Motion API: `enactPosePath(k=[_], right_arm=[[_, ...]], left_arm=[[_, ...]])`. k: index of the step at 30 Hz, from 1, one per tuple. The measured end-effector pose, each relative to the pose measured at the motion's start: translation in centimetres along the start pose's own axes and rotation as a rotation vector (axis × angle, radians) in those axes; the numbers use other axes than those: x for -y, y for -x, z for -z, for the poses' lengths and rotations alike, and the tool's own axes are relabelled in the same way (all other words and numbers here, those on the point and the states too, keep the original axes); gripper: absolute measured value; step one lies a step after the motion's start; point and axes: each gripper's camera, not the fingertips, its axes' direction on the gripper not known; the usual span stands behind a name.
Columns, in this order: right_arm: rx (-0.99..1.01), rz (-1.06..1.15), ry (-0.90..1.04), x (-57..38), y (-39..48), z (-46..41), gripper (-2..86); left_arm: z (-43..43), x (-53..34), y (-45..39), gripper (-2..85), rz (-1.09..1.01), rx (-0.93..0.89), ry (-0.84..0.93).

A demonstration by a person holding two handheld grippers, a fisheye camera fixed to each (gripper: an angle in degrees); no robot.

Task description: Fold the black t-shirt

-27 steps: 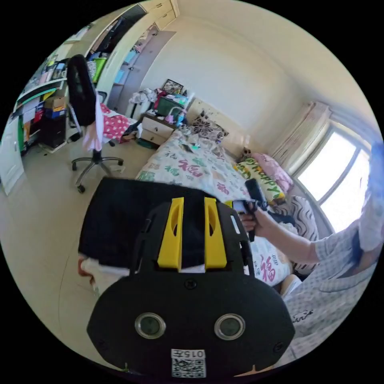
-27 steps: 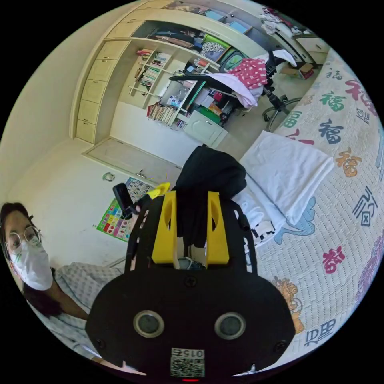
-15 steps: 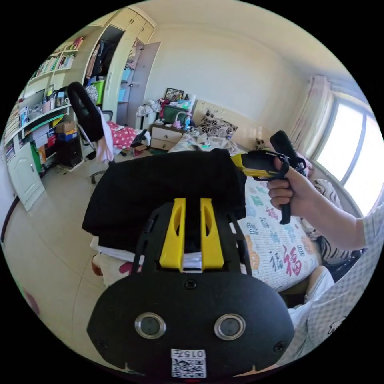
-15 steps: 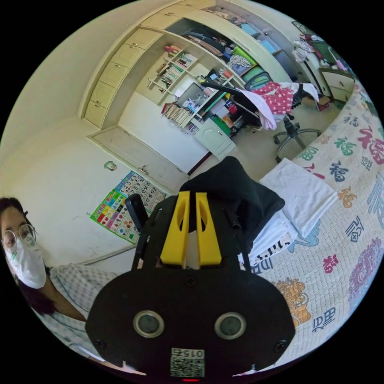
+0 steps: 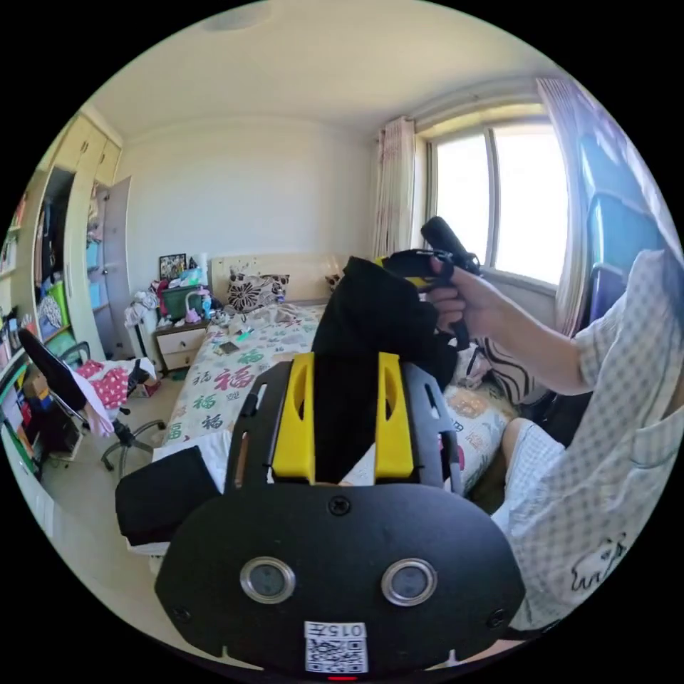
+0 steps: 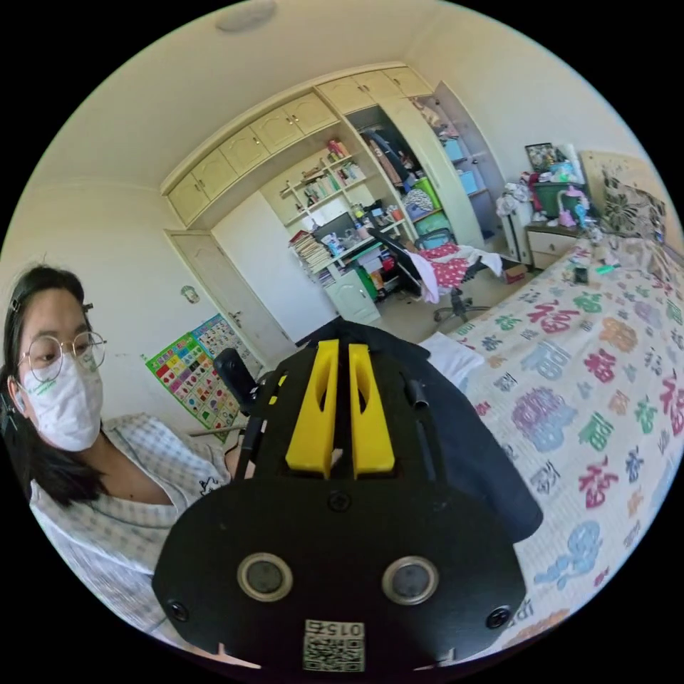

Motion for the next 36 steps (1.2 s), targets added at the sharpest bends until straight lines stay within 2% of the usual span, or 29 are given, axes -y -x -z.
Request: enactPosePath(k=[3,9,13,17,21,23,25,27,30,35,36], right_arm=[[-0.095,-0.060,-0.019,-3.7,1.4,5.6,1.1],[-0.197,-0.241,-0.083,-10.4,1.6,15.1,1.9],[-0.235,-0.347,-0.153,-13.7,1.4,21.0,3.2],[-0.182,-0.393,-0.159,-15.7,0.8,25.8,2.9],[-0.157,-0.449,-0.221,-16.4,-1.2,28.4,0.2],[-0.220,-0.491,-0.138,-16.7,-2.4,27.7,0.2],[-0.221,-0.521,-0.083,-17.3,-3.7,26.8,0.7],[-0.254,-0.566,0.005,-18.0,-6.0,25.5,3.1],[-0.334,-0.624,0.091,-18.3,-9.2,24.1,8.4],[-0.476,-0.669,0.221,-16.9,-13.9,22.8,9.5],[-0.436,-0.679,0.260,-16.5,-15.1,22.1,8.1]], left_arm=[[-4.3,-2.0,-6.2,11.7,-0.013,0.033,-0.022],[-15.5,-4.0,-13.0,2.6,-0.007,-0.260,0.119],[-20.3,-4.5,-12.5,0.9,0.094,-0.454,0.150],[-24.8,-4.6,-10.0,0.5,0.202,-0.559,0.157],[-32.3,-9.0,0.0,0.3,0.597,-0.465,0.208],[-35.0,-12.4,4.6,0.2,0.719,-0.305,0.291],[-37.9,-17.5,9.2,0.3,0.821,-0.174,0.468],[-38.5,-20.5,10.5,0.4,0.854,-0.165,0.502],[-38.1,-23.0,9.5,2.2,0.792,-0.176,0.487],[-40.7,-26.5,7.3,6.8,0.752,-0.171,0.578],[-42.2,-27.4,6.9,7.1,0.725,-0.138,0.640]])
